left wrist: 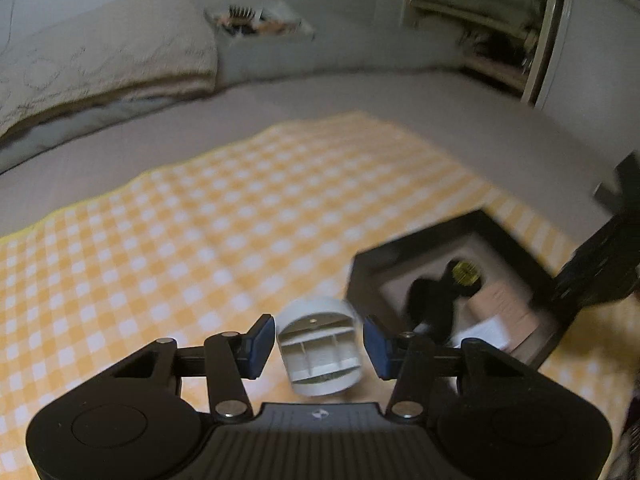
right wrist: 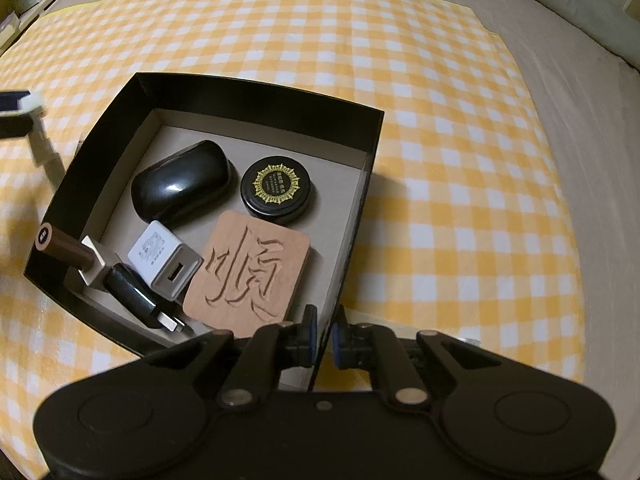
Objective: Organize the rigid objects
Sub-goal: 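Grasp the grey base of the white fan with the left tool, then lift the white fan, carry it into the box and release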
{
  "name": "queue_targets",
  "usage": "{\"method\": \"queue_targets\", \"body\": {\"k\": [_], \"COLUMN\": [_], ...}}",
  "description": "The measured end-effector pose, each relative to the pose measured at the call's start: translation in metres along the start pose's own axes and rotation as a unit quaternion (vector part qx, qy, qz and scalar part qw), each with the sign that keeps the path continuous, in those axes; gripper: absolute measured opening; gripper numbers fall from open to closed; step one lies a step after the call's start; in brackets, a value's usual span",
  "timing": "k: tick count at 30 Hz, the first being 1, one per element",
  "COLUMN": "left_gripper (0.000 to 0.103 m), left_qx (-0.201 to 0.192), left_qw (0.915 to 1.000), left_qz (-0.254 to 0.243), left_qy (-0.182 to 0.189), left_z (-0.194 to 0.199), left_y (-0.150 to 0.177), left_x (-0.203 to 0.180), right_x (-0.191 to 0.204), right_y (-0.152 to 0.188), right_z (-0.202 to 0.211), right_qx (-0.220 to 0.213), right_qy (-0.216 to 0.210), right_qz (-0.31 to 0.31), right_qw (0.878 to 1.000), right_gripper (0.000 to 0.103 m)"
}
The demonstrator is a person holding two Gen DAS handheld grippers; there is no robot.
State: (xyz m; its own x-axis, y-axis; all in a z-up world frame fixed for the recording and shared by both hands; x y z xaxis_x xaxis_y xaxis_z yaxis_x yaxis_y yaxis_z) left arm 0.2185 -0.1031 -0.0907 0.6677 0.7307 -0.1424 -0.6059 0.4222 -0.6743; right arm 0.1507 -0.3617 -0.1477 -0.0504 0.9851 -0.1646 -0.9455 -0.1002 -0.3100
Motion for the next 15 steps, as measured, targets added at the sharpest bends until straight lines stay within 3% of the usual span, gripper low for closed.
{"method": "queue_targets", "body": {"k": [5,10,12,15], "left_gripper": [0.047,0.045,0.046,0.061], "left_qx": [-0.024,-0.001,0.012,0.032], "left_qw": [0.9996,0.9999,0.9998,0.9984], "left_qz": [0.005,0.007,0.001,-0.027], "left_qy": [0.016,-0.011,-0.018,-0.038], "left_z": [0.011,-0.001,-0.008,-0.023], "left_y": [-0.014,-0.012,-0.009,-0.003], "left_x": [-0.020,-0.020,-0.018,-0.016], "right_x": [0.000,0.001,0.003,0.003], "right_y": [0.000,0.001,0.003,0.003], "right_z": [0.000,0.002,0.003,0.003], "right_qx": [-0.001,-0.003,-0.004,-0.005], "right_qy": [0.005,0.008,0.008,0.006], "right_qz": [0.005,0.007,0.009,0.007], "right_qw": [1.000,1.000,1.000,1.000], "right_gripper": [0.007,0.007,0.007,0.007]}}
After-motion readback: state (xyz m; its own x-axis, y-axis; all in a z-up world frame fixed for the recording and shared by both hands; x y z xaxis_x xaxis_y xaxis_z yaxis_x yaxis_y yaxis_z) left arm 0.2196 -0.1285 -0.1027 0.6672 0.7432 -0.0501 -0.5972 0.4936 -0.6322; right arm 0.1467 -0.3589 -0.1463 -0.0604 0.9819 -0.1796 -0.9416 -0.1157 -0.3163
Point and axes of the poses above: each gripper's, at about its wrist camera, not at the fingertips, and z roughly against the way its jaws point, x to its left, y to its underside, the point moved 2 cm from there along -z, roughly the way its jaws point, and after that the axes turned 6 degrees about y, right-handed, at the moved point
